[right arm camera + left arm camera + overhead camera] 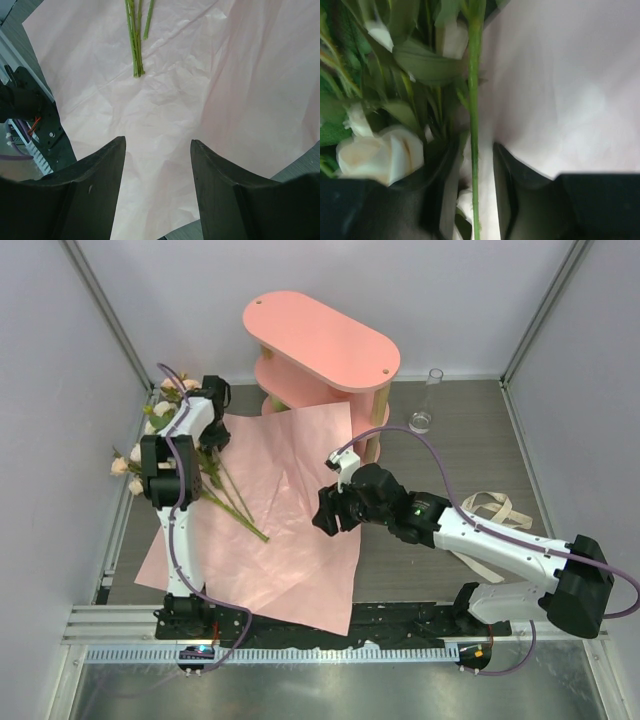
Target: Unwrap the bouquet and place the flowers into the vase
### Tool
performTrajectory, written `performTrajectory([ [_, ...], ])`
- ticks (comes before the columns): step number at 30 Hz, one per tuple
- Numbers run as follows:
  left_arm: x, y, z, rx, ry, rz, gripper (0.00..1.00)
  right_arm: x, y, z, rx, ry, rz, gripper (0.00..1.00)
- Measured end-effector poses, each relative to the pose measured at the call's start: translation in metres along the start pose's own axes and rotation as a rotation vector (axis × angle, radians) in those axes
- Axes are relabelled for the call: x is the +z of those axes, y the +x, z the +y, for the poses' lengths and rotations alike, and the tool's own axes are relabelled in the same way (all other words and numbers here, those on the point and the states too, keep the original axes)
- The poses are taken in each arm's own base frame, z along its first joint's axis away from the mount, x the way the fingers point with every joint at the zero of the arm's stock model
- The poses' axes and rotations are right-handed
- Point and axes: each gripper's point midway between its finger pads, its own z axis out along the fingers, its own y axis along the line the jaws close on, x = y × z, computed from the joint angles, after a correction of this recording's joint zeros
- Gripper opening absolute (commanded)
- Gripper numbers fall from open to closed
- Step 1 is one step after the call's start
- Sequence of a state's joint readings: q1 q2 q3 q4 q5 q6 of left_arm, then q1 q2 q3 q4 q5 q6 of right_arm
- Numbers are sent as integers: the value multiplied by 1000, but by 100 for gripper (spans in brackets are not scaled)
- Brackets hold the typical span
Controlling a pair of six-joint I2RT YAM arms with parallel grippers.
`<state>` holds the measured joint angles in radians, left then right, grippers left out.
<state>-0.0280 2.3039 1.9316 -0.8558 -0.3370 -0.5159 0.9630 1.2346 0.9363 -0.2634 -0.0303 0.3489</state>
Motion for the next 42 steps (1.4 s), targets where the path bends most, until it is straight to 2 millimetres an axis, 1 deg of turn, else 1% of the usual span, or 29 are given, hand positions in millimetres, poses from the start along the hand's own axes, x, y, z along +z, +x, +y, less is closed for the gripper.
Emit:
performTrajectory([
  [1, 5, 9, 2, 4, -8, 20, 35, 0, 0, 0, 0, 0, 0, 60],
  [2, 4, 7, 1, 2, -7, 7, 34, 0, 0, 0, 0, 0, 0, 60],
  [6, 6, 7, 0, 4, 1, -2, 11, 0, 0, 0, 2, 0, 0, 60],
  [8, 6, 7, -2, 1, 7, -9, 7, 0, 0, 0, 2, 1, -1, 60],
  [9, 6, 7, -2, 1, 10, -13, 2, 0, 0, -1, 2, 3, 0, 61],
  [10, 4, 8, -1, 1, 14, -15, 0, 0, 0, -1, 3, 5, 1, 60],
  [12, -3, 14, 3, 3, 23, -8, 0, -2, 2, -2, 4, 10, 6, 60],
  [14, -20, 13, 6, -4, 48, -18, 0, -6, 0, -5, 3, 28, 1, 60],
  [15, -34, 10, 7, -12, 69, -33, 0, -8, -1, -6, 1, 37, -2, 60],
  [17, -68, 0, 10, -36, 121, -84, 0, -14, -5, -8, -4, 55, -11, 60],
  [19, -107, -11, 16, -65, 180, -153, 0, -22, -14, -9, -10, 70, -30, 60],
  [23, -211, -30, 33, -141, 355, -355, 0, -40, -43, -7, -13, 82, -94, 60],
  [25, -258, -31, 38, -169, 474, -450, 0, -51, -59, -3, -9, 75, -127, 61],
  [27, -302, -18, 42, -185, 626, -538, 0, -61, -74, 5, -5, 43, -155, 61],
  [29, -337, 6, 42, -177, 794, -602, 0, -69, -86, 16, 3, -8, -174, 63],
  [31, -367, 36, 42, -145, 956, -646, 0, -80, -102, 34, 10, -87, -194, 66],
  [33, -389, 62, 37, -84, 1096, -658, 0, -92, -118, 54, 14, -171, -214, 69],
  [34, -403, 74, 35, -46, 1167, -668, 0, -99, -129, 67, 11, -222, -226, 70],
  [35, -416, 86, 34, -5, 1233, -678, 0, -107, -144, 83, 4, -288, -244, 71],
  [37, -440, 105, 31, 67, 1348, -686, 0, -116, -164, 101, -7, -361, -266, 71],
  [38, -449, 115, 30, 100, 1395, -687, 0, -120, -177, 113, -17, -407, -275, 72],
  [40, -464, 130, 30, 155, 1472, -680, 0, -121, -199, 129, -36, -462, -295, 73],
  [42, -471, 141, 29, 190, 1522, -662, 0, -116, -210, 135, -42, -479, -300, 73],
])
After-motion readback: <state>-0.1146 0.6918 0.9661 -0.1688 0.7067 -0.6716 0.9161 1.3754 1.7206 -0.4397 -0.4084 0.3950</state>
